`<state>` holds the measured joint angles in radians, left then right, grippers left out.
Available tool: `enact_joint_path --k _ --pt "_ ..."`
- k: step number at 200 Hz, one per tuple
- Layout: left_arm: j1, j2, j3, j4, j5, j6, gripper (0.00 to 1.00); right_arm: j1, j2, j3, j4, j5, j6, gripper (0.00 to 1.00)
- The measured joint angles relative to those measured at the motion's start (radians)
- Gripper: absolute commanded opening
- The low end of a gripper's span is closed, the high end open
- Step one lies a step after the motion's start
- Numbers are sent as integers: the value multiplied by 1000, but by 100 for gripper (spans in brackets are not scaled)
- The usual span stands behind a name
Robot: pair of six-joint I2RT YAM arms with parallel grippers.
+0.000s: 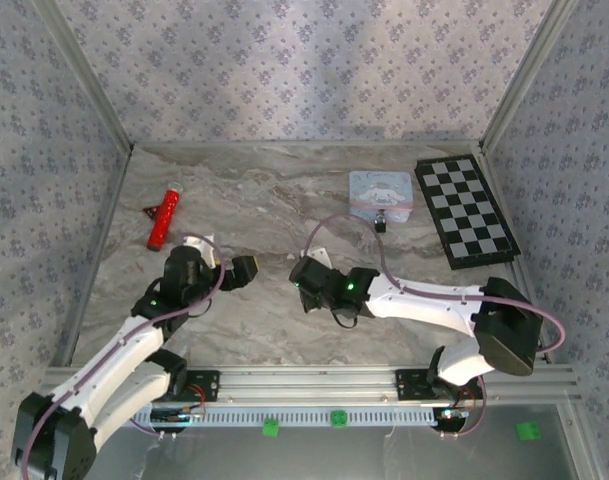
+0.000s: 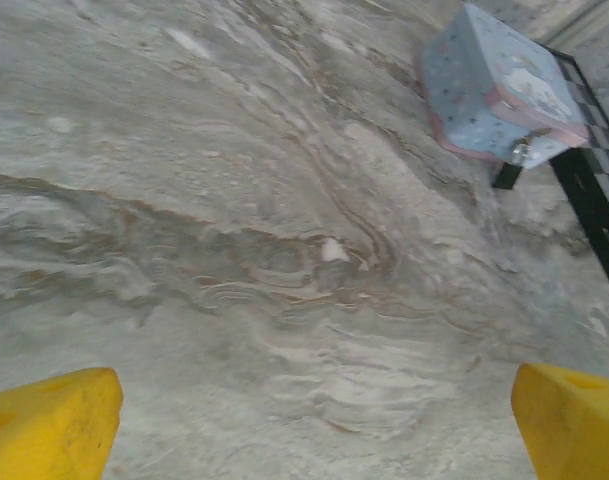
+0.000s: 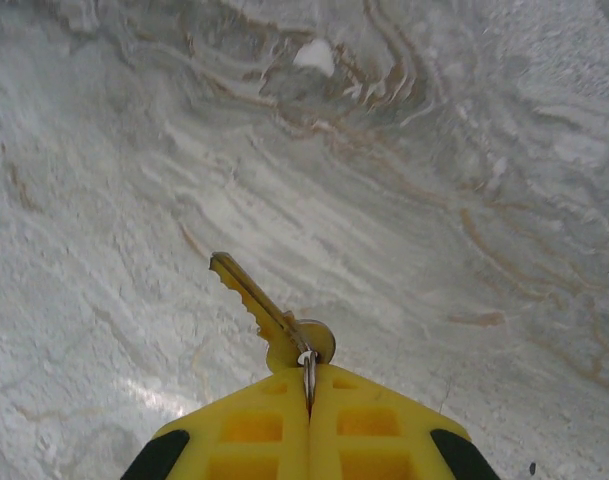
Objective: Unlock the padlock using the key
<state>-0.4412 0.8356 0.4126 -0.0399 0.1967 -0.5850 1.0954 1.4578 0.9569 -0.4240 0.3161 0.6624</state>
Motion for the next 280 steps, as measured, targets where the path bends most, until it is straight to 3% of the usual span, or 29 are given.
enact_joint_path --k 29,54,89,154,181,231,280 --pt "-12 193 55 76 109 0 89 -23 -5 0 16 0 -7 0" --pt "-28 263 54 168 191 8 86 -24 -2 2 26 -6 -15 0" --pt "-59 211 23 247 243 19 88 -20 46 46 57 -10 -43 0" --pt "-58 201 4 294 288 5 59 25 87 90 129 -25 -81 0" --pt "-59 190 2 311 308 0 58 36 87 89 162 -37 -90 0" --pt "-59 182 0 330 316 -4 42 39 87 87 229 -51 -112 0" --pt "-59 180 -3 328 315 0 34 39 72 59 267 -50 -121 0"
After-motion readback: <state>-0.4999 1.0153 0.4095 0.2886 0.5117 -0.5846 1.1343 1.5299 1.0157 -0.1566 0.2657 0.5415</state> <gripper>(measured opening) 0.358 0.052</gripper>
